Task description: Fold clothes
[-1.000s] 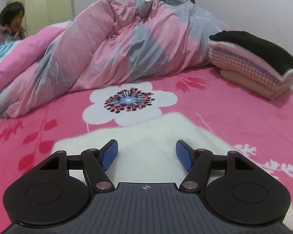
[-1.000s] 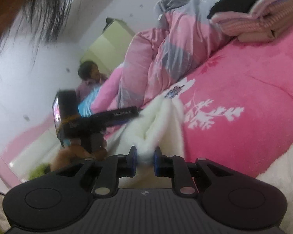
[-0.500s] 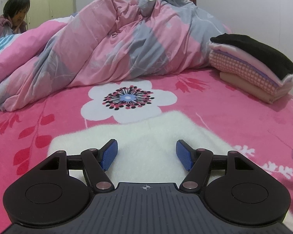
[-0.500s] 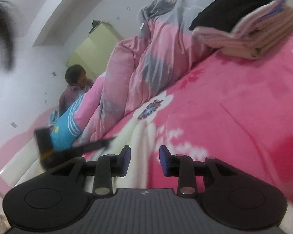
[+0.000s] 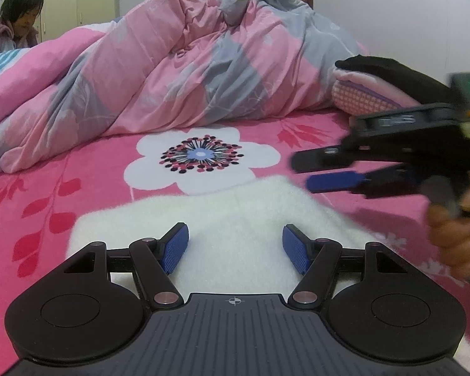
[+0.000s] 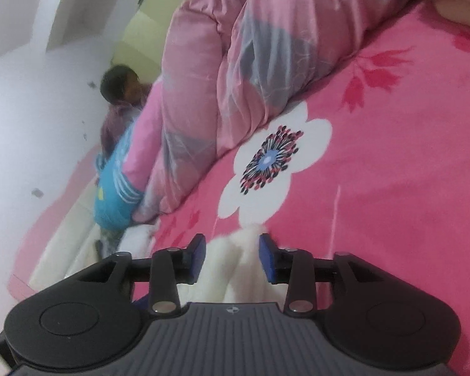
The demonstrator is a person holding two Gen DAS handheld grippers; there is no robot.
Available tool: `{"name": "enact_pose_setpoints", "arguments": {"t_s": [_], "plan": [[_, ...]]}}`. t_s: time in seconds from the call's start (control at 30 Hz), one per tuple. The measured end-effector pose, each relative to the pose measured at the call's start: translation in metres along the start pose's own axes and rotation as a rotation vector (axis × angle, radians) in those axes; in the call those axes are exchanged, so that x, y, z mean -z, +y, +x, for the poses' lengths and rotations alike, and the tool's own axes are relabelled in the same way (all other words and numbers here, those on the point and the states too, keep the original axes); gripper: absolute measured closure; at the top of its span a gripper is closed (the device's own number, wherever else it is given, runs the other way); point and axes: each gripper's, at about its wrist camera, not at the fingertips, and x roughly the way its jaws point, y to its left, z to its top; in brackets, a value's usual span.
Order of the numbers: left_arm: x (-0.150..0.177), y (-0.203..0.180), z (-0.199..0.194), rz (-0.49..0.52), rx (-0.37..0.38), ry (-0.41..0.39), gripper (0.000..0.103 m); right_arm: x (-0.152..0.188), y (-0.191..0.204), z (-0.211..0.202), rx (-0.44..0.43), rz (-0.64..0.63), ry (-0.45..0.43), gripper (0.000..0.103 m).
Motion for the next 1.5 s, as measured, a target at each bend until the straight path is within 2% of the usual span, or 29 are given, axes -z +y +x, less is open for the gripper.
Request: {"name": "enact_pose_setpoints", "arguments": {"t_s": [0.03,0.13,0.2,0.27,0.37,0.47,0.57,0.63,0.73,0.87,0.97,1.0,1.07,1.13,1.27,1.4,1.5], "plan": [[0.000,0.000,0.000,0.000,0.000,-0.001,0.036,-0.004,0.001,0.009,0.001,-0.017,0.021,0.058],[0.000,0.000,0.000,-0.001,0.001,-0.001,0.036,-0.009,-0.006,0.039,0.000,-0.008,0.102,0.055],[0.000,0.001,0.000,-0.003,0.002,-0.002,0.036,-0.006,-0.009,0.048,-0.019,-0.004,0.119,0.056],[0.001,0.001,0.000,-0.002,0.003,-0.003,0.036,-0.004,-0.005,0.045,-0.042,-0.047,0.109,0.076],[0.001,0.001,0.000,0.002,0.005,-0.007,0.036,-0.001,0.002,0.036,-0.068,-0.083,0.067,0.083],[0.001,-0.001,0.001,0.015,0.005,-0.012,0.036,0.001,0.016,0.023,-0.084,-0.145,-0.004,0.085],[0.000,0.001,0.006,-0.003,0.016,0.003,0.036,0.002,0.007,0.034,-0.015,-0.174,0.011,0.084],[0.000,0.004,0.007,-0.021,0.027,0.011,0.036,0.002,-0.006,0.040,-0.005,-0.140,0.032,0.083],[-0.001,0.006,0.008,-0.036,0.035,0.020,0.036,-0.001,-0.009,0.026,-0.002,-0.070,-0.018,0.077],[-0.008,0.017,0.002,-0.091,0.062,0.035,0.036,0.012,-0.002,-0.023,0.027,-0.014,-0.159,0.076],[-0.011,0.032,-0.025,-0.170,0.094,-0.012,0.036,0.029,0.006,-0.063,0.019,0.024,-0.238,0.076],[-0.011,0.036,-0.038,-0.181,0.109,-0.032,0.036,0.038,0.016,-0.075,0.030,-0.001,-0.241,0.076],[-0.005,0.040,-0.062,-0.173,0.124,-0.062,0.036,0.058,0.038,-0.094,0.057,-0.068,-0.235,0.076],[0.002,0.040,-0.080,-0.127,0.105,-0.075,0.036,0.081,0.066,-0.106,0.106,-0.168,-0.220,0.076],[0.024,0.043,-0.109,-0.033,0.015,-0.090,0.036,0.120,0.111,-0.107,0.208,-0.359,-0.195,0.076],[0.045,0.054,-0.117,-0.031,-0.028,-0.063,0.036,0.130,0.110,-0.091,0.188,-0.277,-0.094,0.075],[0.057,0.066,-0.113,-0.086,-0.041,-0.026,0.036,0.130,0.105,-0.078,0.174,-0.208,-0.019,0.073]]}}
